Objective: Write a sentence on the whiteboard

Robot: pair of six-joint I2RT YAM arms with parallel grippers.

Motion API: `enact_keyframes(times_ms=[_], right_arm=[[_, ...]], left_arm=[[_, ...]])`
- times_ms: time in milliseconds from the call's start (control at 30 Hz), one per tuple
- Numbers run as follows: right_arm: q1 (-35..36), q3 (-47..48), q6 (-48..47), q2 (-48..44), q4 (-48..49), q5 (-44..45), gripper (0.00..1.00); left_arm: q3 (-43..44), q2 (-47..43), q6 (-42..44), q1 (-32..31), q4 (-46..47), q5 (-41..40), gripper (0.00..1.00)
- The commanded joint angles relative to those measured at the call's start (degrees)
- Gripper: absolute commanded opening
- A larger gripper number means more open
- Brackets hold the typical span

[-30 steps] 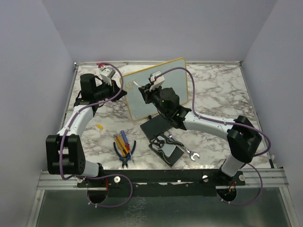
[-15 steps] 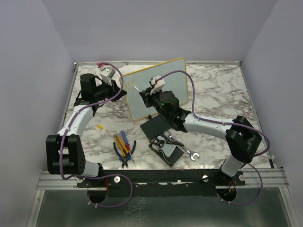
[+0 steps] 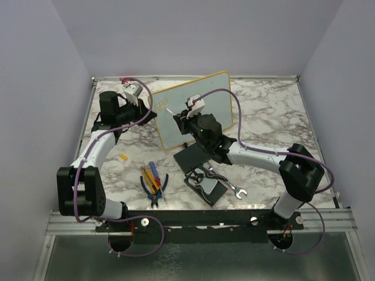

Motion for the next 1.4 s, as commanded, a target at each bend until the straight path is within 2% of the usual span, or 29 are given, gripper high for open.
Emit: enact_keyframes(times_ms=[0,467,833,1367], right_arm=[[-0.6,-1.7,-0.1,0.1,-3.4,7.1,0.01],[-0.6,-1.0,-0.2,-0.2,-3.3,8.9,0.01],[-0.6,-6.2,-2.1,-7.4,1.6,0.8,0.01],[-0.6,1.0,-5.3,-4.6,3.0,2.4,0.01]], left_arm=[[-0.4,0.6,2.7,-1.3,-4.6,-0.1,0.00],[-0.4,0.5,2.7,-1.3,-4.6,-0.2,0.00],[-0.4,0.6,2.6,-1.3,-4.7,-0.6,0.00],[-0.4,0.4,2.6,-1.3,-4.6,-0.5,0.00]])
